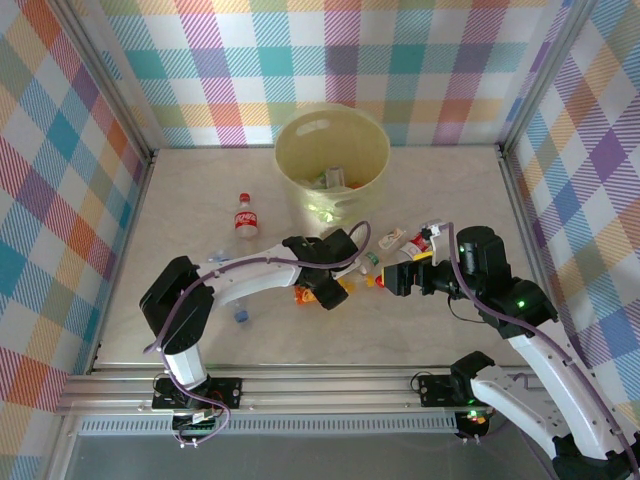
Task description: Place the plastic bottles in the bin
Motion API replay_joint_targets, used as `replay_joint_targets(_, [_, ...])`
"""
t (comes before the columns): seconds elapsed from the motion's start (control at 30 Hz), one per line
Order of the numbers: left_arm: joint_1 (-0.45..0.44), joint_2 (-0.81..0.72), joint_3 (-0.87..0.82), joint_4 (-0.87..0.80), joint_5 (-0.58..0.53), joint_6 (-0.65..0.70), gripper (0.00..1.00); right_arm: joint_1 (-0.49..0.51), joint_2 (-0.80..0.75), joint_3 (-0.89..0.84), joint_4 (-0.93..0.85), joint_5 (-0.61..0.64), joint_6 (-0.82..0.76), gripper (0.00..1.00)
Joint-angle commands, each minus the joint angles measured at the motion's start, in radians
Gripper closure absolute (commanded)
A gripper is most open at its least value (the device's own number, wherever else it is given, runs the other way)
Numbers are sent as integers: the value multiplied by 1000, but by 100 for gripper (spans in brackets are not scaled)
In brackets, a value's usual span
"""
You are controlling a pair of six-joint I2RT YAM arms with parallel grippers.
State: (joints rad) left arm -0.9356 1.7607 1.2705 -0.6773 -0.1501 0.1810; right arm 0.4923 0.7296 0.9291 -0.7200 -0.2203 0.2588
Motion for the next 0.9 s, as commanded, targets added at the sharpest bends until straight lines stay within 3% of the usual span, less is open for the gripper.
replay_joint_targets(0.0, [-12,25,-11,14,-2,16,18,6,-1,-3,-1,3,16,0])
replay_joint_targets(0.37, [-20,53,-24,6,43,-6,12,6,5,-7,6,6,14,0])
replay_joint_targets(0.7, [-82,37,-76,23,11,-115,10,6,2,-6,22,62,48,0])
replay_joint_targets(0.87, [-98,-3,-88,5,-8,-196,7,6,8,-3,22,4,38,0])
